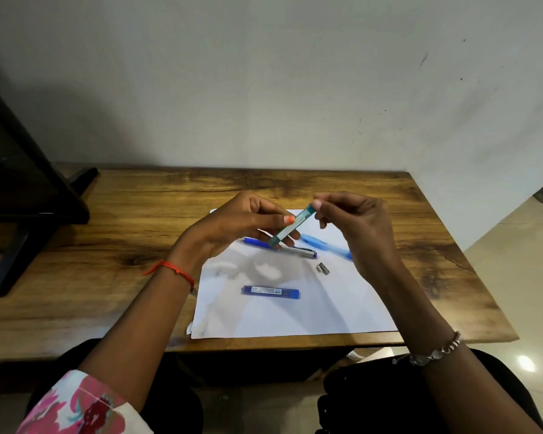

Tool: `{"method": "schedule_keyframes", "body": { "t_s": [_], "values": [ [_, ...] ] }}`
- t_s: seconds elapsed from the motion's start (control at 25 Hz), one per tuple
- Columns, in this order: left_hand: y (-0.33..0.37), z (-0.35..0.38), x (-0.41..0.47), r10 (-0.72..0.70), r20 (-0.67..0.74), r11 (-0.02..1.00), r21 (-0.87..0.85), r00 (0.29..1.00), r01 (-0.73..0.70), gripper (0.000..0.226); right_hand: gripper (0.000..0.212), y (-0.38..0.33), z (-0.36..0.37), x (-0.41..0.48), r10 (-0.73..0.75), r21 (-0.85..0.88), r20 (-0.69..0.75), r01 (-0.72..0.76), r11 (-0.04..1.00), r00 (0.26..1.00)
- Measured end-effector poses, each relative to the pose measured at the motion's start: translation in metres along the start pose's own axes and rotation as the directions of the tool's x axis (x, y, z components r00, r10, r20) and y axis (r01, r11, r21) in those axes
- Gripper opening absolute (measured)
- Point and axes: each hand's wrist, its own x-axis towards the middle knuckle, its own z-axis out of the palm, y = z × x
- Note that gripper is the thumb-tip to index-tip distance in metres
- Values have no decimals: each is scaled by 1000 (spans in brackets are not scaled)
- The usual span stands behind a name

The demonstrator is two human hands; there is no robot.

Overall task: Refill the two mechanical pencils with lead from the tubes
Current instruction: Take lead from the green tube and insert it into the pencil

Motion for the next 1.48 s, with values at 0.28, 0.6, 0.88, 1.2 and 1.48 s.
{"method": "schedule_keyframes", "body": {
  "t_s": [0.28, 0.6, 0.88, 1.2, 1.48],
  "values": [
    [16, 3, -9, -13, -83, 970, -244, 996, -8, 19, 15, -9, -1, -2, 16, 201, 9, -17, 979, 1000],
    [15, 7, -11, -85, 2, 939, -335, 996, 80, 24, 10, -12, -4, -4, 32, 255, 53, -45, 966, 998],
    [12, 1, -11, -79, 15, 934, -347, 997, 79, 23, 16, -16, -12, 1, 68, 357, -54, -44, 933, 996],
    [8, -2, -9, -63, 16, 954, -294, 998, 65, 21, 14, -14, -11, -6, 510, 455, 250, -564, 689, 823],
    [6, -5, -6, -91, -51, 986, -148, 995, 82, 15, 13, -6, -5, -6, 422, 246, 221, -469, 849, 879]
  ]
}}
